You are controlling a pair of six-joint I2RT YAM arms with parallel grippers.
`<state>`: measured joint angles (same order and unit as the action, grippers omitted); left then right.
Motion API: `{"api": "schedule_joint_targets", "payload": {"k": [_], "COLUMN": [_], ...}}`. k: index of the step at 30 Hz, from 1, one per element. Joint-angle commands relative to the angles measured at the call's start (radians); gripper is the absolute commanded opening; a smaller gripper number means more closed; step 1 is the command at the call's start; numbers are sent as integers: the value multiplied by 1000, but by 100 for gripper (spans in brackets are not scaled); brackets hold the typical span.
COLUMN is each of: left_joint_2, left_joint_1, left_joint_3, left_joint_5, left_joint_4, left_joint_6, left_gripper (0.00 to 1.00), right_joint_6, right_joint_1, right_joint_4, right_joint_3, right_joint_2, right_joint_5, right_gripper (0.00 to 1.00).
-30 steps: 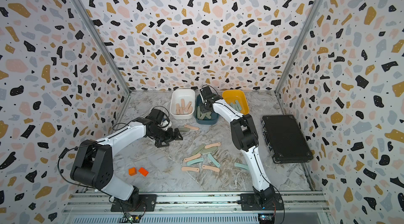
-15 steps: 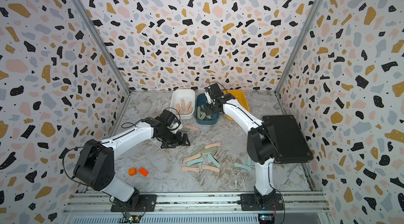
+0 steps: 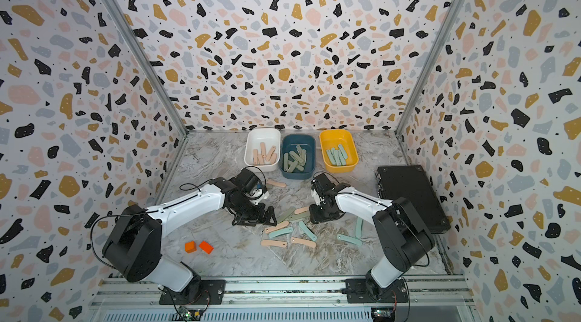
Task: Place the fruit knives into the storage box by color
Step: Pick up the fruit knife from the center of the board.
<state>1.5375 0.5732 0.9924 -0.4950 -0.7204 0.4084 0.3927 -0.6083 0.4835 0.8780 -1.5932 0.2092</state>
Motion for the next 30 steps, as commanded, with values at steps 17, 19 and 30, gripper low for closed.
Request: {"api": "schedule_joint_targets", "payload": {"k": [17,19,30], "left_joint_2": [-64,-81,-100], "left_joint_1": [4,4,3], "left_joint_3": [-15,-17,-30], "left_joint_5": [-29,-21,-5], "left_joint_4": [29,26,33], "left_joint_6": [68,66,67], "left_gripper": [99,99,99], "right_joint_6": [19,15,-22], "right_joint_1": [14,14,-46], "right_joint_4": [-140,-123,-12], "right_joint_3": [176,206,279], "right_joint_2": [-201,-228,-281], "right_joint_5": [58,49,-125], "right_gripper": [73,73,43]}}
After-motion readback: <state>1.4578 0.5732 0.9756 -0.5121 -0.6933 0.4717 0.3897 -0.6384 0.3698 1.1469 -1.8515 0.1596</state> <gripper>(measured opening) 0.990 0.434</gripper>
